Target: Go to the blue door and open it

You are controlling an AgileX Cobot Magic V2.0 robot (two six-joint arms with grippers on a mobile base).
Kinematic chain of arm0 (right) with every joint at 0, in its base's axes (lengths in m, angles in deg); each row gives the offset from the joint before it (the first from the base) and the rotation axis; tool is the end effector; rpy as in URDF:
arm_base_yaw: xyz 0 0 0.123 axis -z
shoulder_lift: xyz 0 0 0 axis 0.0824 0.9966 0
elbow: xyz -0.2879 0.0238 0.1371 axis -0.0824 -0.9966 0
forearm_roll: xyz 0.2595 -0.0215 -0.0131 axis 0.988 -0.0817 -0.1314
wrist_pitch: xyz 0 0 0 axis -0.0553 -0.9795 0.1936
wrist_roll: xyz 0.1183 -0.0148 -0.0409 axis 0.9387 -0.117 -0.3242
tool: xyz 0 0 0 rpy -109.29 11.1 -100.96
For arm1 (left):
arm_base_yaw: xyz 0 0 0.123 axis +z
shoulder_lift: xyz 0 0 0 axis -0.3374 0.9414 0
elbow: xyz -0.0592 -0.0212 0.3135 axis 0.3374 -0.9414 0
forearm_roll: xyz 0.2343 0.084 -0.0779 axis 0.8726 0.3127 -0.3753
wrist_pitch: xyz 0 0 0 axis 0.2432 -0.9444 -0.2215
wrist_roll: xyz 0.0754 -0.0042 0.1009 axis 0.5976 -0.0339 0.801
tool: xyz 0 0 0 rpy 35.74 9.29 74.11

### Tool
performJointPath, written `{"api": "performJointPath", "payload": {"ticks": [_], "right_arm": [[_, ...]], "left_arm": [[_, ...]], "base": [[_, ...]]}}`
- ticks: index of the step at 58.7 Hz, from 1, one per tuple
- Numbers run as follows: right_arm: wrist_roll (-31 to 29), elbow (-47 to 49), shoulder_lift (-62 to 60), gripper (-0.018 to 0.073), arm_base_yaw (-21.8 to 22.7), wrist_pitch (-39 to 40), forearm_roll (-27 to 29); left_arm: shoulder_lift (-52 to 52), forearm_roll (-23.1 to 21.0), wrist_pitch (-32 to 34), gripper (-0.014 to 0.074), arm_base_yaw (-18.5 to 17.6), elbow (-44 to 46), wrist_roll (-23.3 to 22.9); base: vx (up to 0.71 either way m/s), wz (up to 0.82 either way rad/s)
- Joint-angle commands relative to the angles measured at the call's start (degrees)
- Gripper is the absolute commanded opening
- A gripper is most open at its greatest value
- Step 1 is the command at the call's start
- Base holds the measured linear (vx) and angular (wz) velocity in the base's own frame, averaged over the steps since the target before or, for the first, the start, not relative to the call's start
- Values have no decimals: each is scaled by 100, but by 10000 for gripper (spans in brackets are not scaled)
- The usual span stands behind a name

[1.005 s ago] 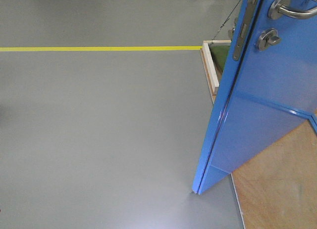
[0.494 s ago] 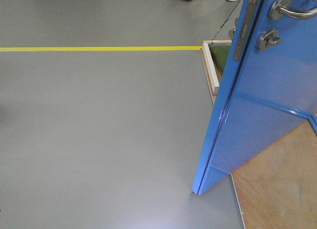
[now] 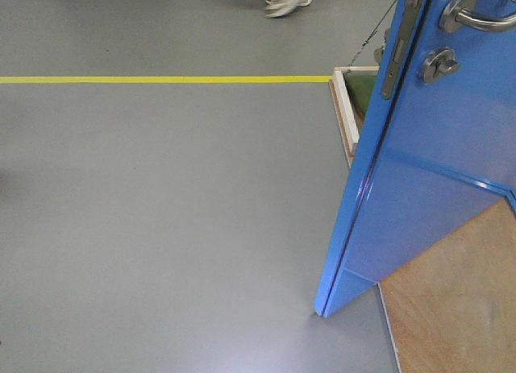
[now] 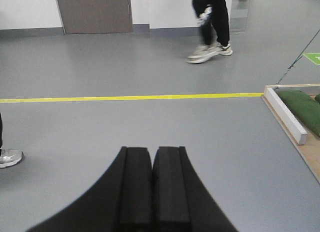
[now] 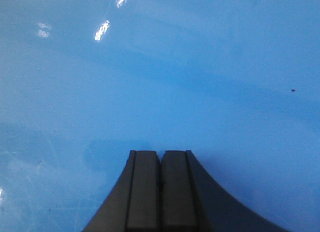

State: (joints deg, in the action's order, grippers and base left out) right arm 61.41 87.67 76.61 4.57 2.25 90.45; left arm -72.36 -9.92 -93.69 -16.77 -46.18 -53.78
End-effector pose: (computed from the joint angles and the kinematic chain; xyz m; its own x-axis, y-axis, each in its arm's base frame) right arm 0.4463 -0.0527 0.4766 0.0103 0.9599 -0.2800 -0.0282 0.2802 0.9595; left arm 0.0631 0.0057 0.1724 -0.2047 0.0353 -0.9782 -0.0603 0.9970 0.0486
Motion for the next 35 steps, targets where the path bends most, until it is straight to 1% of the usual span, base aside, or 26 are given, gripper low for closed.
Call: {"api": "performJointPath", "payload": {"ticks": [1,19,35], "right_arm": [[-47,216,-216,12,-57,-161,34],[-47,216,-216,12,-57,-161,34],[-47,216,-216,12,-57,-161,34]], "left_arm": [[-73,-15,486,73,-7,152,-39],[-73,-15,486,73,-7,152,-39],[-73,-15,486,73,-7,152,-39]], "base": [[2,3],[5,5],[11,13]]}}
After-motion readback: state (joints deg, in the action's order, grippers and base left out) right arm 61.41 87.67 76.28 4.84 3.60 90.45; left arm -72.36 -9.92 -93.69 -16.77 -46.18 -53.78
